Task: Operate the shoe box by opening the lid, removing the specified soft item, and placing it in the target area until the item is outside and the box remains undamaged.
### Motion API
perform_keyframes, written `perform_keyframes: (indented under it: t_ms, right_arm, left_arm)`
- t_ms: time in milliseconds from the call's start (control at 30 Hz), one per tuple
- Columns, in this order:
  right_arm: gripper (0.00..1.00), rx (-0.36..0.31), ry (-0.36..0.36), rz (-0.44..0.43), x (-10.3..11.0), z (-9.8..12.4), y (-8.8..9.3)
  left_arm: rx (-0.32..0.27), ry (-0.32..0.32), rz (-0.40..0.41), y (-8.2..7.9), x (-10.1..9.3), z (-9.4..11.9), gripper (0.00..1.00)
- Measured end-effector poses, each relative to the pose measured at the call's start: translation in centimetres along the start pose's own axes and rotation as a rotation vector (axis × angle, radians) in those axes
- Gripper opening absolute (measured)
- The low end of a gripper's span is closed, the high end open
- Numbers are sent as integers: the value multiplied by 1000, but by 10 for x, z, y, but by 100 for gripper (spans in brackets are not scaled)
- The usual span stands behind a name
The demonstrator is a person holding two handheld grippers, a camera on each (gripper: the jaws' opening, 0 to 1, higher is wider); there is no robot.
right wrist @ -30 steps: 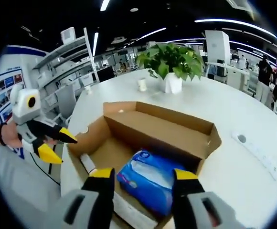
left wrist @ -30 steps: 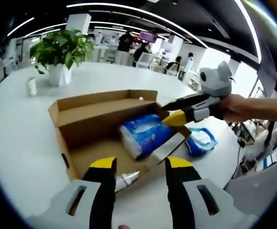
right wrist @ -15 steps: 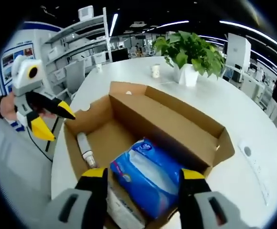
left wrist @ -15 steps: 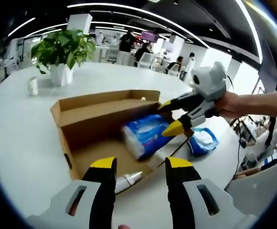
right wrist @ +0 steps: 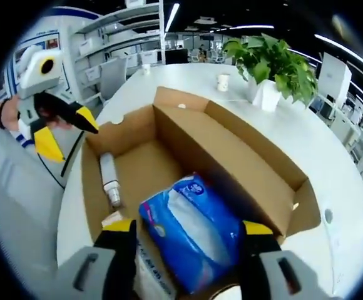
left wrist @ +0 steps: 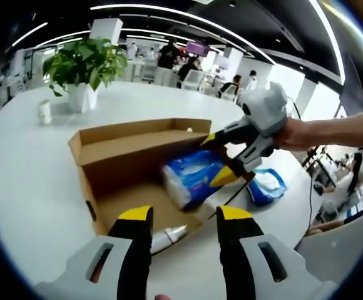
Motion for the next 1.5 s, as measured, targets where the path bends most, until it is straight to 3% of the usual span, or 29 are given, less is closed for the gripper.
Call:
perform_keyframes:
  t_ms: [533,900,1033,1167,1300,1400,1500]
  right_arm:
    - [67,84,-49,123,3,-10,4]
    - [62,154,-90,188,6,-20,8]
    - [61,193,-94,244,8,-22,8]
    - [60,261,-109,373,11,-22,10]
    - [60,268,-117,371,11,-27,10]
    - [60,302,-141,433,11,-32,12]
    - [60,311,-141,419,11,-37,15]
  left_arm:
    - [-2,-5,2,0,0,0,41]
    - [7,5,-11,2,0,-1,41]
    - [6,8,-12,1,-3,-1,41]
    - [7,10,-14,1,-3,-1,41]
    - [8,12,-12,2,-2,-1,41]
    - [10,16,-17,2,-3,-1,42]
    - [8,16,-16,1,-5,0,41]
Point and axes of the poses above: the point that each gripper's makers call its tool centre point, and the gripper's own axes: z roughly backward along the fingers, x roughly to its left, y roughly out of its underside, the point moved 7 cm from there along z, roughly backward along the fingers, and after that the axes turned 15 degrees about -x, right-handed, at the moved point
